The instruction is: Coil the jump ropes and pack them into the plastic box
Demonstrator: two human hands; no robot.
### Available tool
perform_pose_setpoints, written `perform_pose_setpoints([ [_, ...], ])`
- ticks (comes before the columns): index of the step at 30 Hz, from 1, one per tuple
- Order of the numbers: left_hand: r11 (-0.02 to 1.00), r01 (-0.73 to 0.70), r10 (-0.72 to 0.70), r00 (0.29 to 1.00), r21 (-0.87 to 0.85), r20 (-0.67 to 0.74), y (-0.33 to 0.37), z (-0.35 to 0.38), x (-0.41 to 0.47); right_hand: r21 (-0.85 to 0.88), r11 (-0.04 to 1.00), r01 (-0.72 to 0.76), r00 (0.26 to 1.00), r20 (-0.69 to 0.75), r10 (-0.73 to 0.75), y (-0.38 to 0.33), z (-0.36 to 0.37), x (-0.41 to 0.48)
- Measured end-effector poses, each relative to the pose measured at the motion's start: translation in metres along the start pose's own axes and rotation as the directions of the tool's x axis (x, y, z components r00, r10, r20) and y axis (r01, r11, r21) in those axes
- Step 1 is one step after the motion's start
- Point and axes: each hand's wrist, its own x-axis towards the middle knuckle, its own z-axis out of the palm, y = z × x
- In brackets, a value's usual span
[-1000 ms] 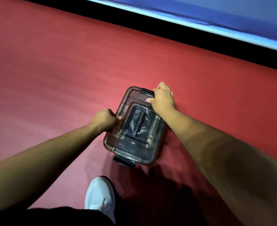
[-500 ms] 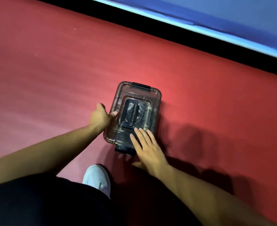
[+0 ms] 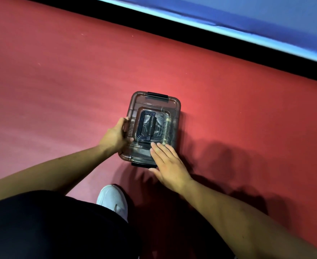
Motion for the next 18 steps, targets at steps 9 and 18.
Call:
perform_pose_setpoints([
  [9, 1.000, 0.013, -0.012, 0.999, -0.004, 0.045, -0.005, -0.001, 0.003, 0.082, 0.994, -0.079, 0.997, 0.029, 0.076, -0.009, 0.003, 0.003],
  [18, 0.915, -0.018, -0.069, 0.977, 0.403, 0.200, 0.080, -0.071, 0.041, 0.545, 0.783, -0.301, 0.944, 0.050, 0.327, 0.049, -0.094, 0.056],
])
